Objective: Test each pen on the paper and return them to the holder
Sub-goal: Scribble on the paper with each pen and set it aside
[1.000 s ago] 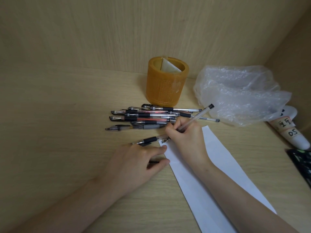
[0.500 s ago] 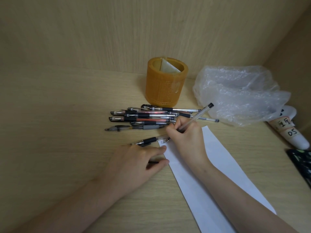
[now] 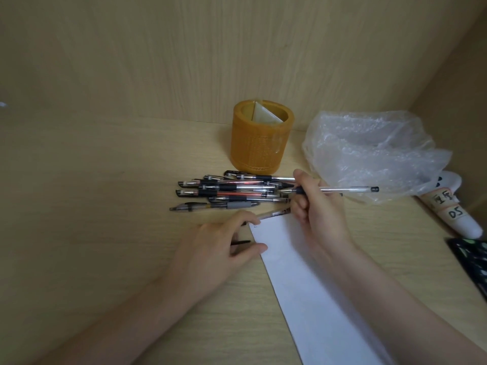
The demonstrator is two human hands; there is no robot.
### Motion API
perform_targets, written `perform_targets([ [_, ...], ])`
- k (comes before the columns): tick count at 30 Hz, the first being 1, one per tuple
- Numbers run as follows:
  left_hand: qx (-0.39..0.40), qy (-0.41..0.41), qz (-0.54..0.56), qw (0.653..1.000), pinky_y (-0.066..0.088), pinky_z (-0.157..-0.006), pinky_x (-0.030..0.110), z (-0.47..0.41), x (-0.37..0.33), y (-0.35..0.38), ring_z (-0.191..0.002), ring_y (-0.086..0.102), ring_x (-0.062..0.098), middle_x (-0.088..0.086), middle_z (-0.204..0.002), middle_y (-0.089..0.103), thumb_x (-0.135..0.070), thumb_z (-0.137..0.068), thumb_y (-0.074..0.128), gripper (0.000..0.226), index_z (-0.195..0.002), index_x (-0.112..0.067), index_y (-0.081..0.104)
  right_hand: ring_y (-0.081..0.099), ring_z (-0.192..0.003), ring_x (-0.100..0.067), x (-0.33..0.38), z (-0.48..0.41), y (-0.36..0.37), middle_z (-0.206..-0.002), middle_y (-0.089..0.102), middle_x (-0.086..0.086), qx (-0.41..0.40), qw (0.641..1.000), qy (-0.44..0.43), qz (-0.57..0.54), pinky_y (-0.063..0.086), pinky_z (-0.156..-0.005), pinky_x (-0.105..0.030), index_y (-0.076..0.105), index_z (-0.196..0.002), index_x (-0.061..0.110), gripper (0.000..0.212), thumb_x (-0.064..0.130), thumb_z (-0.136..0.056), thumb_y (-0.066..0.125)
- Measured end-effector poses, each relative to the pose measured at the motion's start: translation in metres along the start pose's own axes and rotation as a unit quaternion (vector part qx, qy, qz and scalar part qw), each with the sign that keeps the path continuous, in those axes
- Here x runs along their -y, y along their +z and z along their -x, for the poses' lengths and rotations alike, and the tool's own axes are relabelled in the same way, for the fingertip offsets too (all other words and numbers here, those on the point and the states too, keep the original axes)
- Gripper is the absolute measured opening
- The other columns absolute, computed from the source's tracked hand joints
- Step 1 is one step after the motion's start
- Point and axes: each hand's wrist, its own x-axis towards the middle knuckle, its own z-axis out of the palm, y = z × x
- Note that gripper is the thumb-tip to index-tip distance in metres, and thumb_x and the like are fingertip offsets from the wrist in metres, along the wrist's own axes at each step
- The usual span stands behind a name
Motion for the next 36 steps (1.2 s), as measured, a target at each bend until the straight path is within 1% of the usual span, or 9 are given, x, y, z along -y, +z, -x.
perform_targets([
  [4,-0.002,0.002,0.173,0.985,0.033,-0.051,0.014,0.0,-0.005,-0.003,-0.052,0.044,0.006,-0.002,-0.063,0.048,-0.021,-0.089,0.053,0.03,-0.108,-0.037,0.034,0.029,-0.039,-0.011,0.012,0.011,0.003,-0.048,0.034,0.002,0.054,0.998,0.007,0.031,0.019,-0.039,-0.02,0.04,-0.061,0.019,0.038,0.022,-0.088,0.065],
  [7,0.004,0.015,0.243,0.97,0.036,-0.06,0.012,-0.001,-0.004,-0.001,-0.06,0.047,0.003,-0.007,-0.07,0.052,-0.009,-0.094,0.045,0.037,-0.116,-0.035,0.029,0.029,-0.037,-0.012,0.017,0.026,0.006,-0.045,0.036,0.001,0.093,0.994,0.003,0.065,0.023,-0.038,-0.019,0.038,-0.061,0.018,0.038,0.028,-0.081,0.068],
  [13,0.038,0.059,0.262,0.962,0.038,-0.074,0.012,-0.001,0.002,0.003,-0.073,0.054,0.009,-0.007,-0.074,0.056,-0.017,-0.092,0.041,0.052,-0.131,-0.041,0.016,0.021,-0.035,-0.012,0.014,0.032,0.011,-0.038,0.03,0.004,0.088,0.991,-0.03,0.096,0.018,-0.038,-0.018,0.036,-0.055,0.014,0.043,0.018,-0.078,0.072],
  [22,0.057,0.069,0.256,0.963,0.043,-0.09,0.029,-0.001,-0.002,0.002,-0.087,0.062,0.016,-0.012,-0.081,0.065,-0.025,-0.091,0.045,0.055,-0.134,-0.043,0.015,0.035,-0.038,-0.004,0.003,0.037,0.013,-0.042,0.037,0.008,0.112,0.979,-0.056,0.163,0.03,-0.041,-0.012,0.042,-0.055,0.012,0.04,0.01,-0.082,0.071],
  [24,0.052,0.067,0.258,0.962,0.042,-0.088,0.022,-0.001,-0.003,0.002,-0.09,0.063,0.011,-0.013,-0.085,0.067,-0.025,-0.092,0.045,0.052,-0.134,-0.038,0.019,0.039,-0.033,-0.004,0.005,0.039,0.016,-0.038,0.04,0.007,0.145,0.977,-0.044,0.149,0.031,-0.04,-0.01,0.042,-0.057,0.01,0.038,0.005,-0.082,0.07],
  [26,0.041,0.062,0.26,0.963,0.045,-0.077,0.018,-0.002,-0.001,0.001,-0.077,0.062,0.005,-0.013,-0.086,0.068,-0.026,-0.093,0.047,0.041,-0.13,-0.031,0.029,0.041,-0.03,-0.006,0.009,0.042,0.018,-0.036,0.044,0.004,0.185,0.973,-0.03,0.132,0.032,-0.038,-0.01,0.043,-0.061,0.008,0.032,0.005,-0.08,0.069],
  [29,0.03,0.02,0.239,0.97,0.04,-0.054,0.017,-0.004,0.0,-0.005,-0.049,0.049,0.004,-0.013,-0.075,0.067,-0.036,-0.091,0.045,0.017,-0.101,-0.026,0.054,0.037,-0.036,-0.007,0.015,0.042,0.017,-0.04,0.045,0.004,0.192,0.969,-0.022,0.152,0.029,-0.041,-0.013,0.053,-0.065,0.007,0.03,0.031,-0.08,0.064],
  [32,0.019,0.002,0.21,0.977,0.033,-0.05,0.014,-0.004,0.0,-0.008,-0.05,0.046,0.002,-0.011,-0.062,0.059,-0.049,-0.086,0.044,0.027,-0.079,-0.029,0.061,0.037,-0.038,-0.008,0.013,0.038,0.012,-0.044,0.047,0.001,0.157,0.973,-0.012,0.168,0.029,-0.041,-0.014,0.065,-0.073,0.007,0.034,0.035,-0.088,0.055],
  [36,0.0,0.001,0.171,0.985,0.032,-0.051,0.025,-0.003,0.001,-0.005,-0.055,0.047,0.017,-0.003,-0.061,0.051,-0.062,-0.083,0.036,0.037,-0.079,-0.032,0.058,0.039,-0.038,-0.009,0.012,0.041,0.009,-0.047,0.051,-0.001,0.122,0.975,-0.048,0.178,0.032,-0.041,-0.013,0.051,-0.065,0.015,0.027,0.028,-0.083,0.066],
])
